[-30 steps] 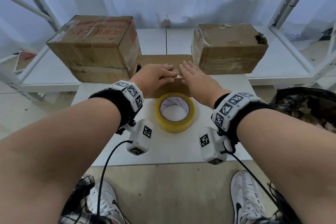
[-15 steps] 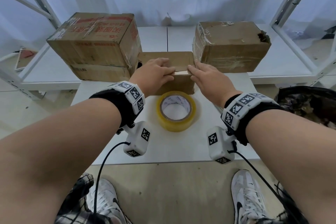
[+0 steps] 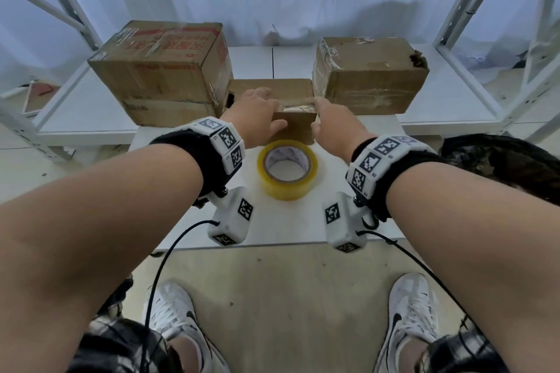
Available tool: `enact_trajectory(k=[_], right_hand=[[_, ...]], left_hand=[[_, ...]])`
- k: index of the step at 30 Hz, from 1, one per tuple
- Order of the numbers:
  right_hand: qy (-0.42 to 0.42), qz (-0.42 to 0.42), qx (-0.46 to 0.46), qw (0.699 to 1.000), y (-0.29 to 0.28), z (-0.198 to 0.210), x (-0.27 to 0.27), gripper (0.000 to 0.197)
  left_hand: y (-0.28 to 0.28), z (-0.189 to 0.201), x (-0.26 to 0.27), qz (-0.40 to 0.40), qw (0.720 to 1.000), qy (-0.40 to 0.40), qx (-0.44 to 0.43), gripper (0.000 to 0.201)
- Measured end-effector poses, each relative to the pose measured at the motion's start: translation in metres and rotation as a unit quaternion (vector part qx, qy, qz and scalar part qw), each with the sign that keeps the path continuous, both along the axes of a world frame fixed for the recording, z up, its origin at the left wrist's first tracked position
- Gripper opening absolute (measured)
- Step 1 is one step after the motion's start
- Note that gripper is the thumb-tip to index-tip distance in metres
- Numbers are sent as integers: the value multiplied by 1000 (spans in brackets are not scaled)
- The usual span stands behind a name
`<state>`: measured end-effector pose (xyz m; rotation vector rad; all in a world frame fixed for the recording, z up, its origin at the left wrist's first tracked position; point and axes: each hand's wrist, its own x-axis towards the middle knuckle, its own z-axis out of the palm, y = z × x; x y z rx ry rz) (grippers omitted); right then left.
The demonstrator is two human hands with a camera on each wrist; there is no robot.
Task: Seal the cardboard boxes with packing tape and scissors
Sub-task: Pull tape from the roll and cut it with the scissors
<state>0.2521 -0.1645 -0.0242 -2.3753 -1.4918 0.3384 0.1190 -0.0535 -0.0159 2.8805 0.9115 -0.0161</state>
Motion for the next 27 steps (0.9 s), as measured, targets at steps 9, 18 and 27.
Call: enact_trajectory(k=[9,18,27], right_hand=[[132,-43,-70,988,-47,-9,-11,60],[283,34,-66,956,-72,6,-19,101],[73,145,65,985,-57,79,-30,76]], left_hand=[[-74,-19,-26,-106,979,153,-88,51],[-70,27,-37,-17,956,-17,-294,27],[-64,74,-31,154,854,-227,-442,36]])
